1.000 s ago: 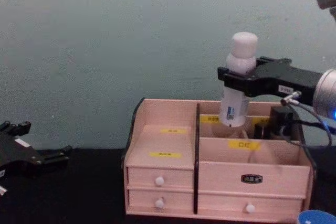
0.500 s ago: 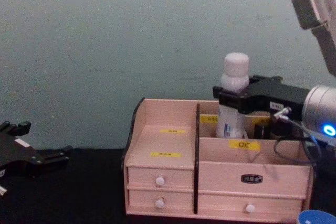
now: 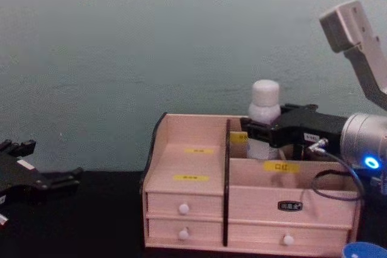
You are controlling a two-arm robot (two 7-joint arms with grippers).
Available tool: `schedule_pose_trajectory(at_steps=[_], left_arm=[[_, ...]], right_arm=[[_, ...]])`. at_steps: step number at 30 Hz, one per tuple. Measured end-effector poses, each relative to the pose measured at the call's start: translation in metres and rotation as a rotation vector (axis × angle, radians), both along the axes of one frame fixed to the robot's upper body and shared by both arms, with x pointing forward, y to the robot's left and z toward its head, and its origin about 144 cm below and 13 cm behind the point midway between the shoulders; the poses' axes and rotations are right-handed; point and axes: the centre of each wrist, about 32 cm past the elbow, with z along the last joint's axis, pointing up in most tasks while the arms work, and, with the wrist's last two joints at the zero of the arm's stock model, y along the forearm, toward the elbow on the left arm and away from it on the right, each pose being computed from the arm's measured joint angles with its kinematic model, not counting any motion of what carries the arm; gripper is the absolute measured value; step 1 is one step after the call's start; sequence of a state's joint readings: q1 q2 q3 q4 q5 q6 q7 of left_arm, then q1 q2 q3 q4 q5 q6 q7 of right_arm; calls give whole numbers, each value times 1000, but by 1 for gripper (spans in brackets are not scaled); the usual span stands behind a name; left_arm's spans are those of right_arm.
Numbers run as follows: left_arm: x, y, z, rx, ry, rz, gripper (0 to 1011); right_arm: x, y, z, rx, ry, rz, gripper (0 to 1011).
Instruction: Pick up the facial cleanser and watermelon frost from the table and place them into the tiered storage box.
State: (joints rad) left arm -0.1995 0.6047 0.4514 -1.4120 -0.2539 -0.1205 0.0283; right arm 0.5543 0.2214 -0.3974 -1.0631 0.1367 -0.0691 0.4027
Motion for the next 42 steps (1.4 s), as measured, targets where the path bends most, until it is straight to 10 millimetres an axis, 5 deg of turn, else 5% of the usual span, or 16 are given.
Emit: schedule_pose_trajectory(at_steps=[22, 36, 42], left_arm=[[0, 0, 0, 0, 0, 0, 1001], [0, 0, 0, 0, 0, 0, 1001], [0, 0, 0, 0, 0, 0, 1001]], right_arm=[[0, 0, 0, -2, 2, 1, 596], [0, 0, 0, 0, 1, 0, 989], [0, 0, 0, 0, 1, 0, 1002]])
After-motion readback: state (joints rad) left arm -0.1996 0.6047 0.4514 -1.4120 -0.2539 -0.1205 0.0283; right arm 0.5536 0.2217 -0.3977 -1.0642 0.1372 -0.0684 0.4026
